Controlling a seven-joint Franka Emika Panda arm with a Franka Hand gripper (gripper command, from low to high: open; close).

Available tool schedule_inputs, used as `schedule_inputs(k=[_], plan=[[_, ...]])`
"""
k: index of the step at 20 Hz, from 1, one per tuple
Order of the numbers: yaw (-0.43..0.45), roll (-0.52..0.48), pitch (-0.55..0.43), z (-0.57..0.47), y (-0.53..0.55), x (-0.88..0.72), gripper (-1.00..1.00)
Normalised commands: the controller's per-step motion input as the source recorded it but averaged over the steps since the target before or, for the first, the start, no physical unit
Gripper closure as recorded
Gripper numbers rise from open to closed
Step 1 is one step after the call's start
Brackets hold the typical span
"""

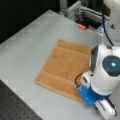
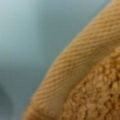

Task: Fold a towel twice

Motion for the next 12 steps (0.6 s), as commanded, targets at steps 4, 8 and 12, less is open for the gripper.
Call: schedule_inputs(k=[4,8,12], plan=[[0.04,-0.079,-0.065,-0.31,0.03,-0.12,1.0],[0.056,-0.065,-0.064,-0.3,0.11,-0.08,1.0],[0.095,-0.02,-0.041,-0.25,0.18,-0.07,1.0]])
